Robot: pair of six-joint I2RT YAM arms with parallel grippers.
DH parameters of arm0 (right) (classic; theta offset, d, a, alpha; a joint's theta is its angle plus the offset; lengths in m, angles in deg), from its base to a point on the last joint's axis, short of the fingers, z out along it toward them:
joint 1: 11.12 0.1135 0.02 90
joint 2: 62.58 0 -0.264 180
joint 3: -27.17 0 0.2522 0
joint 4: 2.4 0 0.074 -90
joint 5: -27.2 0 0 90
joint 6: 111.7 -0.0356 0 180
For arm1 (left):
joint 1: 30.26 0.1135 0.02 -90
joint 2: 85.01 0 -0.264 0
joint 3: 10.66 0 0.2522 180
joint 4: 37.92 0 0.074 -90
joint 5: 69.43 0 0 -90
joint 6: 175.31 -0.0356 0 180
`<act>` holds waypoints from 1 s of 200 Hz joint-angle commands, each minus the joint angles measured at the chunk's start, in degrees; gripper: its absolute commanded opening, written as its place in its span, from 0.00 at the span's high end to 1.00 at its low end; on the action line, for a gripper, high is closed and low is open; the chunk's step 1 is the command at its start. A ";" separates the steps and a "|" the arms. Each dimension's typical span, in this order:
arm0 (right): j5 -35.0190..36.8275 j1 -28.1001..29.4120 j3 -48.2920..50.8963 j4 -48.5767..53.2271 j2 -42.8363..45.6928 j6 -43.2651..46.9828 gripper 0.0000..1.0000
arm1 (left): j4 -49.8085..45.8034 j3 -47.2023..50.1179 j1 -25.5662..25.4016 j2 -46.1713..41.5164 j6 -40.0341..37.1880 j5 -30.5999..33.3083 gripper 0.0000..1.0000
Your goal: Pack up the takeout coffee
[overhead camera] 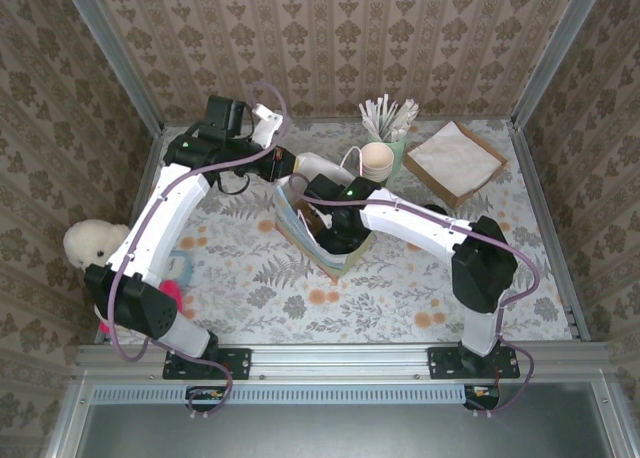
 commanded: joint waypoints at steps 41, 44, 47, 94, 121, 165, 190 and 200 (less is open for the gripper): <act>-0.38 0.14 1.55 -2.59 3.80 -0.66 0.07 | 2.67 0.26 -0.03 -1.12 0.84 0.80 1.00; -0.29 0.17 1.67 -2.81 3.96 -0.68 0.06 | 2.71 0.32 0.02 -1.11 0.85 0.81 1.00; -0.25 0.17 1.73 -2.97 4.11 -0.72 0.05 | 2.69 0.29 -0.02 -1.11 0.78 0.73 1.00; 0.33 0.18 3.17 -4.78 5.57 -0.78 0.01 | 2.41 1.17 -0.11 -1.03 0.46 1.01 1.00; 0.55 0.21 3.53 -4.79 5.87 -0.29 0.00 | 2.07 1.00 -0.10 -0.84 0.17 1.37 1.00; 0.97 0.31 3.12 -4.92 6.21 0.46 0.00 | 2.07 0.60 -0.03 -0.32 -0.25 1.51 1.00; 1.75 0.34 3.00 -5.22 6.73 0.72 0.00 | 2.02 0.61 -0.02 -0.13 -0.44 1.75 1.00; 1.83 0.40 3.26 -5.52 7.12 0.77 0.00 | 1.89 0.69 -0.03 -0.01 -0.46 1.83 1.00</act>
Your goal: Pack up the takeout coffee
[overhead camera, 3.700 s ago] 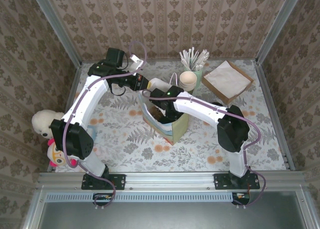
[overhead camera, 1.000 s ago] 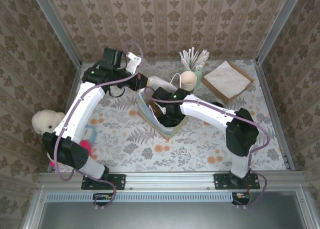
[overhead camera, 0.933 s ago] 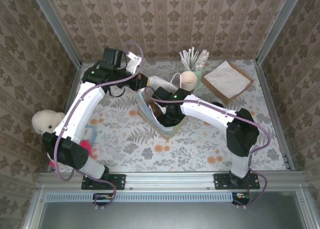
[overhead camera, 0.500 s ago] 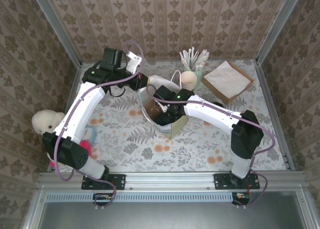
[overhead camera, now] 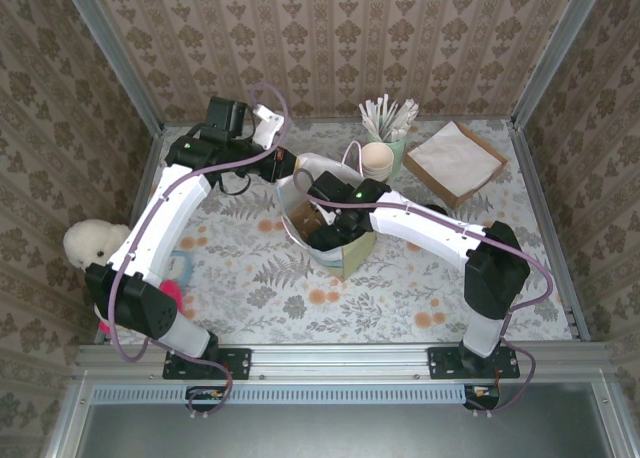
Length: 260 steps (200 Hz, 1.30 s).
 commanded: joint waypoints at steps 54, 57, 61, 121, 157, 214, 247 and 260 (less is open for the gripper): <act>2.27 0.41 1.23 -0.53 4.32 0.64 0.00 | 0.54 -0.11 0.10 0.01 -0.56 1.62 1.00; 2.27 0.37 1.25 -0.46 4.38 0.66 0.00 | 0.56 -0.11 0.06 0.06 -0.53 1.69 1.00; 2.26 0.46 1.28 -0.50 4.43 0.76 0.00 | 0.53 -0.13 0.03 0.01 -0.55 1.65 1.00; 2.50 0.48 1.44 -0.22 4.97 0.85 0.00 | 0.36 -0.26 0.03 0.47 -0.70 1.56 1.00; 2.79 0.54 0.94 0.17 5.36 0.82 0.00 | 0.62 -0.01 0.09 0.64 -0.78 1.48 1.00; 3.69 0.84 1.72 -2.90 9.78 0.79 0.00 | 0.08 0.38 0.06 1.94 -0.61 1.58 1.00; 3.78 0.81 4.40 -9.12 13.36 2.51 0.00 | -0.08 0.72 0.10 2.22 -0.55 1.51 1.00; 3.67 0.85 4.89 -10.59 14.09 3.10 0.00 | -0.03 0.56 0.09 2.39 -0.39 1.23 1.00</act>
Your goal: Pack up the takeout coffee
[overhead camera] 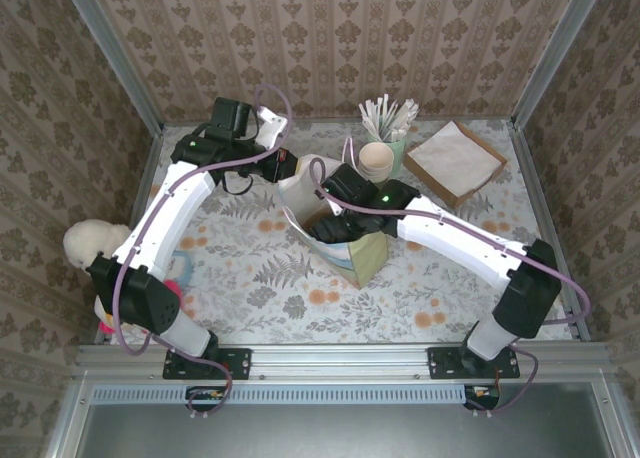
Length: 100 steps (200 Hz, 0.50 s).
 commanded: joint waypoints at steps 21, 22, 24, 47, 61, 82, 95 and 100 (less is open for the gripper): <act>0.83 0.34 2.23 -5.44 3.44 2.76 0.00 | 0.28 0.28 0.06 0.62 -0.09 0.29 1.00; 0.82 0.34 2.28 -5.55 3.45 2.79 0.00 | 0.29 0.30 0.11 0.62 -0.09 0.24 1.00; 0.74 0.40 2.41 -5.63 3.50 2.82 0.00 | 0.34 0.30 0.07 0.62 -0.05 0.20 1.00; 0.76 0.39 4.07 -9.04 4.54 3.46 0.00 | 0.65 0.37 0.06 0.76 0.16 0.11 1.00; 1.02 0.33 4.94 -11.87 6.01 3.93 0.00 | 0.74 0.50 0.06 0.77 0.27 0.28 1.00; 1.25 0.42 6.25 -17.20 8.26 4.92 0.00 | 0.74 0.66 0.06 0.81 0.70 0.38 1.00; 1.07 0.36 7.53 -20.54 9.73 5.75 0.00 | 0.82 1.02 -0.01 0.71 1.21 0.57 1.00; 1.15 0.38 8.01 -21.84 10.23 6.00 0.00 | 0.91 1.19 0.05 0.70 1.30 0.61 1.00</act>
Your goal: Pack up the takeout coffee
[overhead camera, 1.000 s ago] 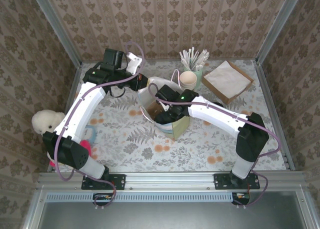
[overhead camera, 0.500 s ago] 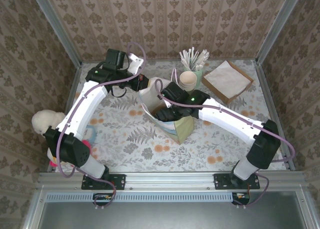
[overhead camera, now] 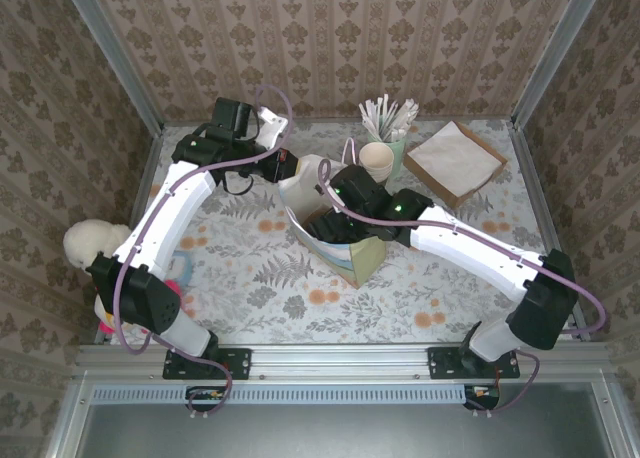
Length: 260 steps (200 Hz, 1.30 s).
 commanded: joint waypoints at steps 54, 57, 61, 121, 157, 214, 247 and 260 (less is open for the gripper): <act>-0.51 0.44 5.81 -17.54 8.84 3.58 0.00 | 0.23 1.55 -0.03 0.32 1.58 1.95 1.00; -0.57 0.39 6.09 -17.95 9.02 3.53 0.00 | 0.23 1.58 0.02 0.28 1.60 2.03 1.00; -0.64 0.42 6.45 -18.48 9.21 3.49 0.00 | 0.23 1.53 -0.02 0.23 1.67 2.14 1.00; 0.89 0.40 10.28 -23.87 13.70 3.43 0.00 | 0.65 2.07 -0.10 0.05 2.79 2.24 1.00; 0.18 0.40 11.15 -24.41 16.44 2.43 0.00 | 1.07 2.48 -0.11 -0.23 3.30 2.44 1.00; 3.91 0.40 13.34 -24.01 20.74 -4.28 0.00 | 2.32 3.77 -0.11 -1.10 4.09 2.70 1.00; 4.02 0.42 15.20 -22.93 23.31 -5.52 0.00 | 2.12 3.38 -0.11 -1.11 3.72 2.82 1.00; 4.08 0.07 14.33 -19.03 23.85 -6.97 0.00 | 2.08 3.12 -0.11 -1.12 3.63 2.82 1.00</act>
